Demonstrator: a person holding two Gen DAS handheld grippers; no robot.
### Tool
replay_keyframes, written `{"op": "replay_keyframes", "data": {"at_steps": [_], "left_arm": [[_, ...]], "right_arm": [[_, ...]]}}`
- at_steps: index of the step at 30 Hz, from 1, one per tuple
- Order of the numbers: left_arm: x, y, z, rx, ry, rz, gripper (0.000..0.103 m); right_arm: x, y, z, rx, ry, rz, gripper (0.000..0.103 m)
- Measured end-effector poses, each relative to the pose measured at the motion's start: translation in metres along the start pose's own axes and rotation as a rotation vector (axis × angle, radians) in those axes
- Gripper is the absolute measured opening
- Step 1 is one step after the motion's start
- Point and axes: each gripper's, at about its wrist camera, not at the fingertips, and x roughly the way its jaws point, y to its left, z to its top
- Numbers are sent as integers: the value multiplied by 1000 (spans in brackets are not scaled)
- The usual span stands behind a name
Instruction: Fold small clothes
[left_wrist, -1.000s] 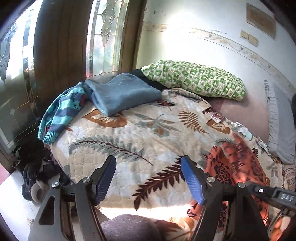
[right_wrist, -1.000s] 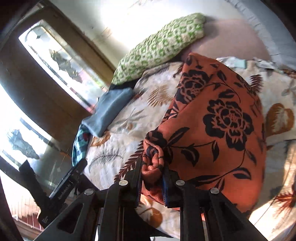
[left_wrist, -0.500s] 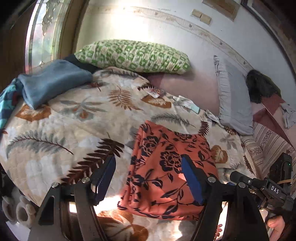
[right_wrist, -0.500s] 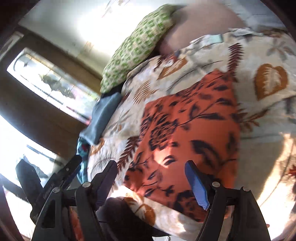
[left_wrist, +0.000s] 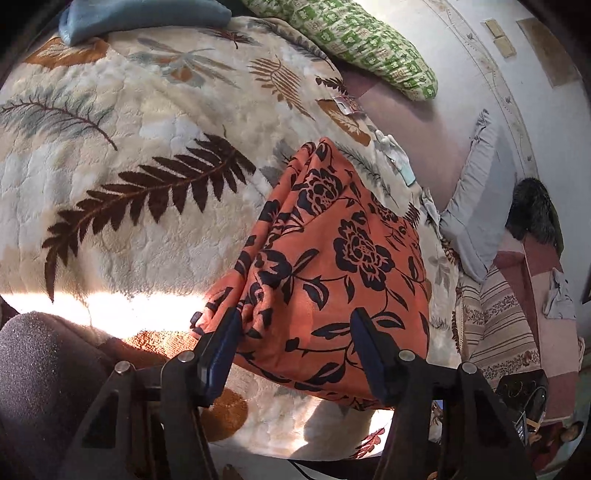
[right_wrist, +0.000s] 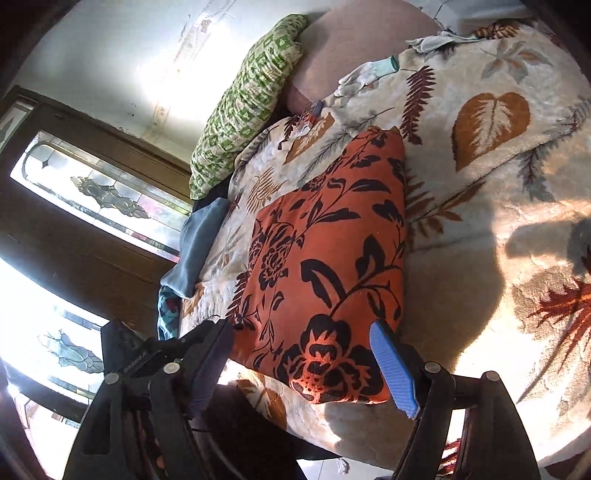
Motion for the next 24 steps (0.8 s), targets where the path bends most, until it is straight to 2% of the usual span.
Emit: {"op": "replay_keyframes", "data": {"at_steps": [9,11,15,16,17,18,20,22,24], "left_arm": [[-4,5,-1,-33,5,27,60],[-7,3,-2,-15,-7,43,60],[6,2,-3,11,23,83,59],[9,2,-4,20,27,95,48],[10,1,-4,39,25,120,31],[11,1,-4,58,30,143,8],[0,-1,-4,65,-18,133,7],[-21,-12,-5,133,-117,178,7],[-29,-17,-4,168,-140,194,7]], "right_arm": [[-13,-14,5,49,-36,12,79],[-13,-12,4,42,-33,17,79],[-10,-8,4,29,-27,13,79],[-9,-7,3,30,-25,14,79],[-8,-7,3,28,-23,11,79],[-8,-6,2,25,-22,7,79],[-8,-5,3,19,-21,0,79],[-8,-1,6,5,-25,-9,79],[-10,7,13,-24,-36,-19,79]]}}
